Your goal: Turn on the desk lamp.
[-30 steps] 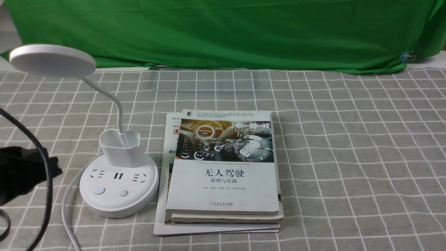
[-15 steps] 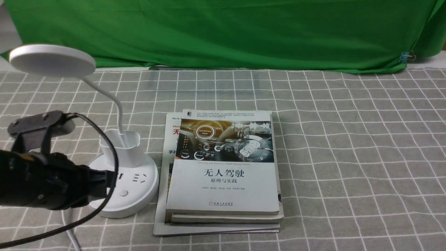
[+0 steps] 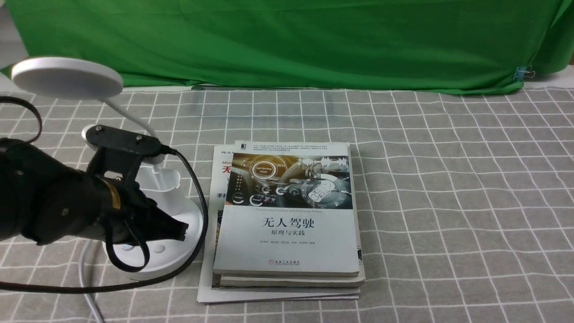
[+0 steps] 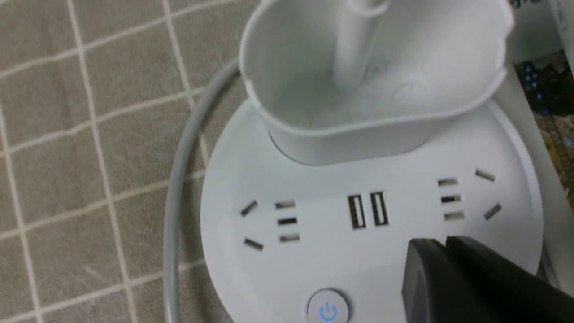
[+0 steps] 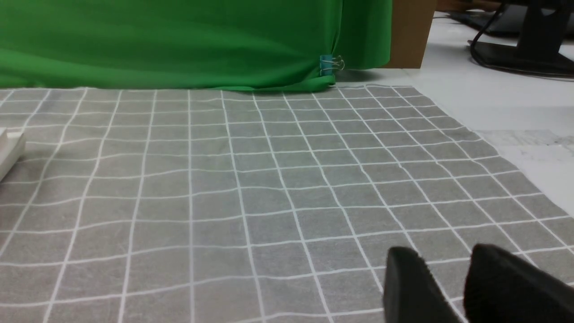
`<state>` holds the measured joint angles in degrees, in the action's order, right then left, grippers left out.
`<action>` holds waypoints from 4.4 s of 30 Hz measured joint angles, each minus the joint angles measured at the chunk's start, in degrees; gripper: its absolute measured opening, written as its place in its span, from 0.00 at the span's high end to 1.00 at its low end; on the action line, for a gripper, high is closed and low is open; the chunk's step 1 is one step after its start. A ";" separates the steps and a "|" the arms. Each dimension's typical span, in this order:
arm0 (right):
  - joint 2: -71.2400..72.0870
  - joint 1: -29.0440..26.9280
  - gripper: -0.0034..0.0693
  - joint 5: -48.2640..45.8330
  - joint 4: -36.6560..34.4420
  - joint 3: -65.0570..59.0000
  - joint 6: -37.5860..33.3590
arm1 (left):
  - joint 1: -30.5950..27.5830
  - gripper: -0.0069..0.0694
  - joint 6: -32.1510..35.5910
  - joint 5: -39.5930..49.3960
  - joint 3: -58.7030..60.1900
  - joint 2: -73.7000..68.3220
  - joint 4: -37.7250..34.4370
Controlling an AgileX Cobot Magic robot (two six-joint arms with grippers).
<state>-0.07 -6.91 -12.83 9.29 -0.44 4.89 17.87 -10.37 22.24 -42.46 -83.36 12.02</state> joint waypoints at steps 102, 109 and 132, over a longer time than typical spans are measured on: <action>0.00 0.00 0.62 -0.04 0.00 0.00 0.00 | 0.00 0.88 18.08 4.79 18.00 43.85 -30.90; 0.00 0.00 0.62 -0.04 0.00 0.00 0.00 | 0.00 0.88 18.17 4.27 18.30 62.11 -23.81; 0.00 0.00 0.62 0.01 0.00 0.00 0.00 | -1.79 0.88 19.51 -4.77 22.77 70.41 -15.25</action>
<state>-0.07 -6.91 -12.82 9.29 -0.44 4.89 16.08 9.14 17.48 -19.68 -12.96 -3.24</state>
